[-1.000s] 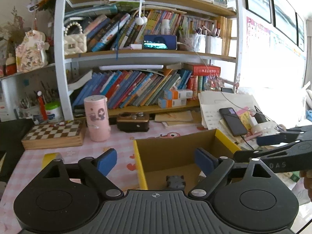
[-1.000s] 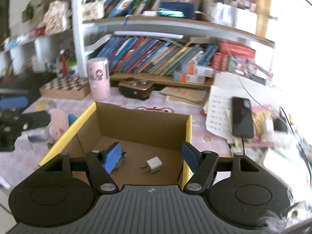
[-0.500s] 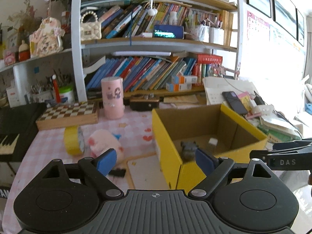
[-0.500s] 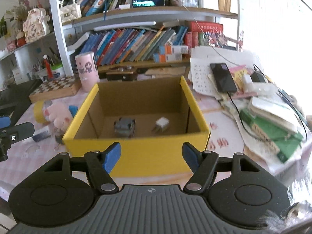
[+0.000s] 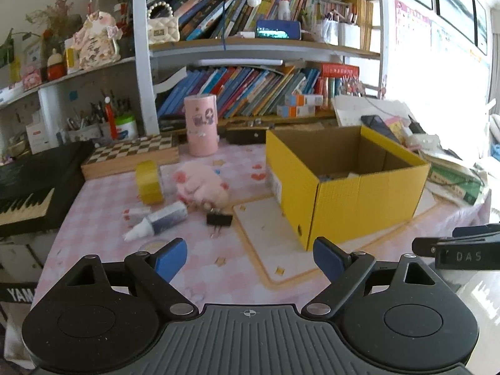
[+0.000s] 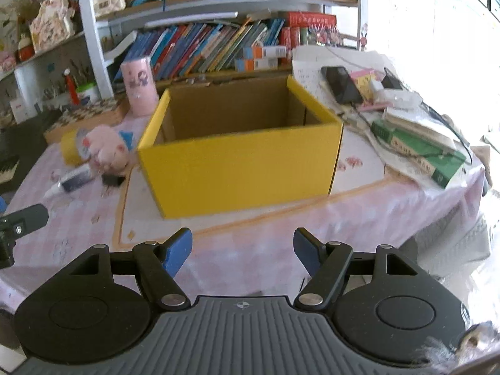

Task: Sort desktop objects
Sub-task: 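Move both open tools back toward the pink pig and small objects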

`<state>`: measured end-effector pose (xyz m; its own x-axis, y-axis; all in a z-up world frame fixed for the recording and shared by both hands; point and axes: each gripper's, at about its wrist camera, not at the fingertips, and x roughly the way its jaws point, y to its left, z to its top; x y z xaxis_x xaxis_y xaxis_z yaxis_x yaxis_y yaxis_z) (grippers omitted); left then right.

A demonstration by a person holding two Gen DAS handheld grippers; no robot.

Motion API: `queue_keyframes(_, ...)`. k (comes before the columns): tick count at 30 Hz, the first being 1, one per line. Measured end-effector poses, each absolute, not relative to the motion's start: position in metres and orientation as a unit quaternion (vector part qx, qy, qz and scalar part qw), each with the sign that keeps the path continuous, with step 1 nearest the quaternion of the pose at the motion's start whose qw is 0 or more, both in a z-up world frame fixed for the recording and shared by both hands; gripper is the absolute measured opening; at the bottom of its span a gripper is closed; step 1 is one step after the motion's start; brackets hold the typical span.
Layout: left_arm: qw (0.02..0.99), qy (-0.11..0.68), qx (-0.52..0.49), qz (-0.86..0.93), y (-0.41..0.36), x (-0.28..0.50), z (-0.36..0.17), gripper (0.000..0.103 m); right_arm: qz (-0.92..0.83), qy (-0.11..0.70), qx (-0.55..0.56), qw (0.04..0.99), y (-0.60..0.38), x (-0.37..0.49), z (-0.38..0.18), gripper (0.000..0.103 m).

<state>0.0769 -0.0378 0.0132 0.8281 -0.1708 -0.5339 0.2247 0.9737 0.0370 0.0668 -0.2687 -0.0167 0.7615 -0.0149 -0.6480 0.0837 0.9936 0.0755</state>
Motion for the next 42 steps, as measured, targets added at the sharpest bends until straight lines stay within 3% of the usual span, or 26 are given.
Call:
queue_keyframes(18,0.943,0.305,0.078,-0.105,0.002,0.036,-0.003,0.091,0.044,0.380,0.014,0.924,-0.186,0.023,-0.037,0.070)
queue_keyframes(42,0.953,0.298,0.050,-0.022,0.057,0.022,-0.001,0.090,0.134,0.374,-0.028,0.917,-0.116,0.029,-0.033,0.069)
